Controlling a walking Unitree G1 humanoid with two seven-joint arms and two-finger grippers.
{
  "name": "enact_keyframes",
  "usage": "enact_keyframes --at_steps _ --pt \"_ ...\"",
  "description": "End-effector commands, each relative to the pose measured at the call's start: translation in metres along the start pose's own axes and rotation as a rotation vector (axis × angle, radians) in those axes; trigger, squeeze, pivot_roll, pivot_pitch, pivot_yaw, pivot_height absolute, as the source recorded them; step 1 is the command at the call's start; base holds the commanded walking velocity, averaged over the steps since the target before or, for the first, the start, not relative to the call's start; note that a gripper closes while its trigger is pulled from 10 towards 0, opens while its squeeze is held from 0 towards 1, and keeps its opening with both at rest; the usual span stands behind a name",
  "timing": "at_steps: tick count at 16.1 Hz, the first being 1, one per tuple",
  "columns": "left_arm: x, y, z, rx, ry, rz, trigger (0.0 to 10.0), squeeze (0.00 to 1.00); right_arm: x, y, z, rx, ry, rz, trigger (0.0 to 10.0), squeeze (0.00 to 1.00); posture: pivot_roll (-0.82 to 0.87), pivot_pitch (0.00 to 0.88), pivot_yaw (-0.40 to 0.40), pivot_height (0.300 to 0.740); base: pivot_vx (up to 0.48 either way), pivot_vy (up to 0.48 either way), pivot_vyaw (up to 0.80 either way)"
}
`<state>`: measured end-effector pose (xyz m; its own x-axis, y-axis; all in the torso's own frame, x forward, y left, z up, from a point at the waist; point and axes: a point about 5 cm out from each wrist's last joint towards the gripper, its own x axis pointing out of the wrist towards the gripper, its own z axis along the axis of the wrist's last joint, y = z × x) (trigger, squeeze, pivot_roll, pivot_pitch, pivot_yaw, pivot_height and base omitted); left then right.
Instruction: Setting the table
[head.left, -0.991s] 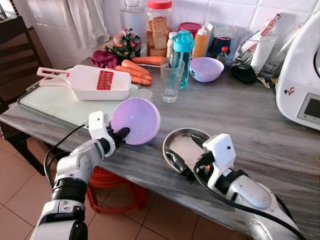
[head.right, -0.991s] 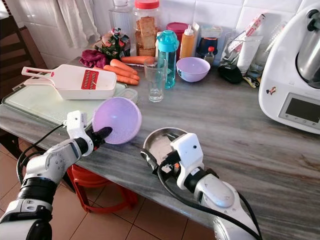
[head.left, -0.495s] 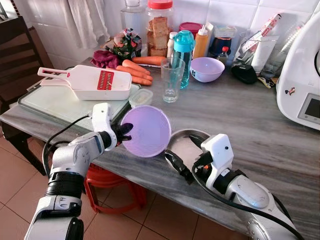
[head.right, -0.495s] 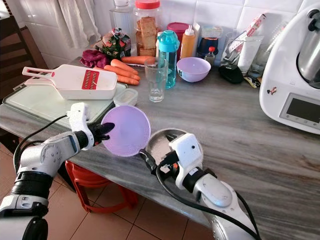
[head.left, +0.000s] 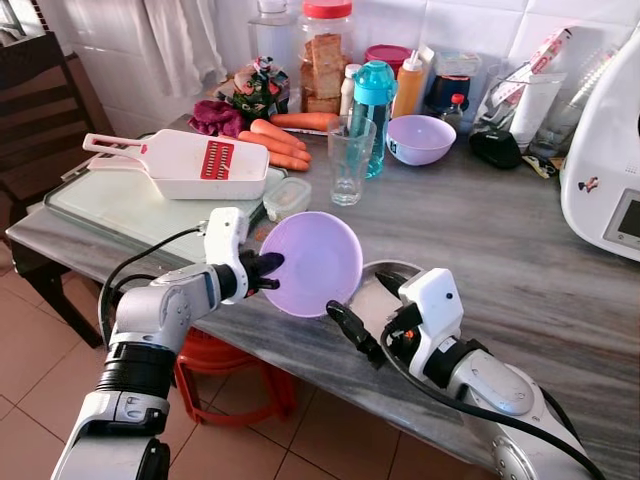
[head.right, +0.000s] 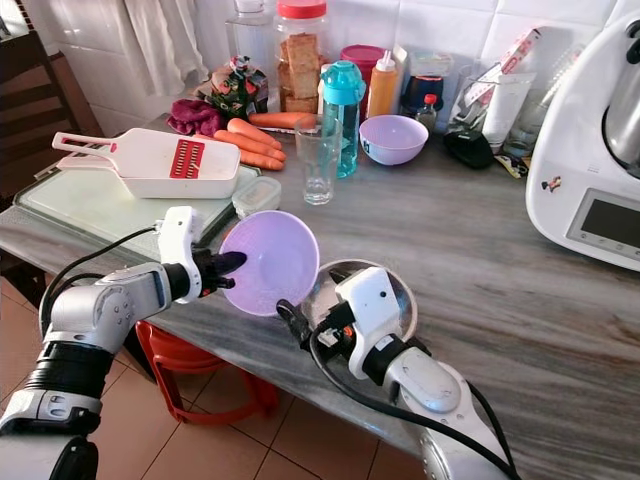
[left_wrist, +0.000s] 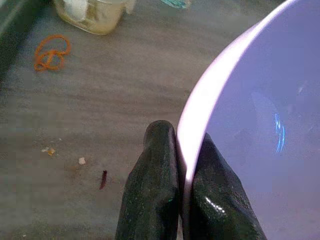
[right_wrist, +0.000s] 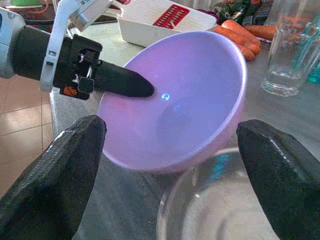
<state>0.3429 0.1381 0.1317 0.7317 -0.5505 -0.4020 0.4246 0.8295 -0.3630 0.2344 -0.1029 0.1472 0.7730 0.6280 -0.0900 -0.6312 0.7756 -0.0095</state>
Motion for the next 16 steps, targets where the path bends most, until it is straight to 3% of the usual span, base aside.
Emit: enact_keyframes --at_steps 1,2,3,4,7,11,12,13,16 --pt "0.001 -0.006 0.007 0.028 0.0 -0.014 3.6 0.0 0.002 0.0 0.002 -0.013 -0.008 0.001 10.0 0.0 0.04 0.0 0.038 0.74 0.0 0.0 0.0" --pt "0.004 -0.011 0.008 0.039 0.011 -0.025 8.9 0.0 0.003 0.001 0.002 -0.014 -0.009 0.002 10.0 0.0 0.04 0.0 0.041 0.74 0.0 0.0 0.0" --pt "0.005 -0.012 0.008 0.043 0.013 -0.031 8.9 0.0 0.004 0.001 0.002 -0.015 -0.009 0.003 10.0 0.0 0.04 0.0 0.043 0.74 0.0 0.0 0.0" --pt "0.007 -0.015 0.008 0.052 0.027 -0.037 10.0 0.0 0.004 0.001 0.002 -0.016 -0.009 0.002 10.0 0.0 0.03 0.0 0.044 0.74 0.0 0.0 0.0" --pt "0.013 -0.02 0.006 0.086 0.111 -0.027 10.0 0.0 0.005 0.002 0.002 -0.015 -0.011 -0.001 10.0 0.0 0.03 0.0 0.05 0.74 0.0 0.0 0.0" --pt "0.021 -0.023 0.018 0.12 0.083 -0.003 10.0 0.0 0.005 0.002 0.002 -0.012 -0.016 -0.002 10.0 0.0 0.03 0.0 0.056 0.74 0.0 0.0 0.0" --pt "0.022 -0.022 0.019 0.123 0.077 0.021 10.0 0.82 0.006 0.002 0.002 -0.011 -0.017 -0.004 10.0 0.0 0.03 0.0 0.057 0.74 0.0 0.0 0.0" --pt "0.021 -0.02 0.018 0.128 0.081 0.038 10.0 1.0 0.005 0.003 0.002 -0.011 -0.019 -0.005 10.0 0.0 0.03 0.0 0.056 0.74 0.0 0.0 0.0" --pt "0.021 -0.019 0.019 0.131 0.085 0.049 10.0 1.0 0.006 0.003 0.002 -0.011 -0.02 -0.005 10.0 0.0 0.03 0.0 0.056 0.74 0.0 0.0 0.0"
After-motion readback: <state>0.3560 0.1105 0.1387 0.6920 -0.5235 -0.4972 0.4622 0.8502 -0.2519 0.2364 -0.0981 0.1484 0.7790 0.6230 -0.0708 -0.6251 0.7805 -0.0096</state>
